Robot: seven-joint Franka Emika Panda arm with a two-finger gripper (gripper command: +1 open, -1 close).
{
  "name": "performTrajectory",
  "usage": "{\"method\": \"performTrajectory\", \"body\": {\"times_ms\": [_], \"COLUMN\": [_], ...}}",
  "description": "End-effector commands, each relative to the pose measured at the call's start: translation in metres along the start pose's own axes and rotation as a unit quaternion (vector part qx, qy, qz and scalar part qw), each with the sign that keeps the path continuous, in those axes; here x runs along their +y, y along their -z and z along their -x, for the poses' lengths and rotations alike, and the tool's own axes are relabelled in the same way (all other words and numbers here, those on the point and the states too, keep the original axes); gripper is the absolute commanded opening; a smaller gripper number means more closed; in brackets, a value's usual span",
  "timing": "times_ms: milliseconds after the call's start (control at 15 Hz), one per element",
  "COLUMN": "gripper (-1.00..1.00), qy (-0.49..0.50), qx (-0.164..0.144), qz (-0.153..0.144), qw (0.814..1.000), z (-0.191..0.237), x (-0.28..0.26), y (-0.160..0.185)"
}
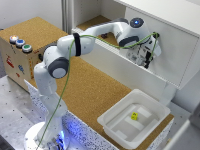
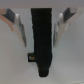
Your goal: Slide the door all the way to the left
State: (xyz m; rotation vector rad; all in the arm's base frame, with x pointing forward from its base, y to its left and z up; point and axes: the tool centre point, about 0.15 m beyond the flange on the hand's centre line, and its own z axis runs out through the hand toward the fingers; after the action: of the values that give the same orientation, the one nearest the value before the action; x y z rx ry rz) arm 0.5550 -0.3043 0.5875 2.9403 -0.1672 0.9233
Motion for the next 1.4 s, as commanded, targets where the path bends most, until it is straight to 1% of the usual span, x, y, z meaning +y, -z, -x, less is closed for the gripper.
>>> {"method": "performTrajectory", "body": {"times_ms": [0, 467, 1133, 1333], "gripper": [-1.0, -1.0, -1.0, -1.0], "qy": [0.005, 0.013, 0.027, 0.04], "qx": [-0.034, -0.044, -0.054, -0.052], "qz": [-0.034, -0.031, -0.049, -0.042], "qw": [0.999, 0.998, 0.997, 0.997], "z": [-0.011, -0.007, 0.007, 0.016], "x": [-0.004, -0.047, -0.158, -0.191], "y": [-0.007, -0.009, 0.0, 0.006]}}
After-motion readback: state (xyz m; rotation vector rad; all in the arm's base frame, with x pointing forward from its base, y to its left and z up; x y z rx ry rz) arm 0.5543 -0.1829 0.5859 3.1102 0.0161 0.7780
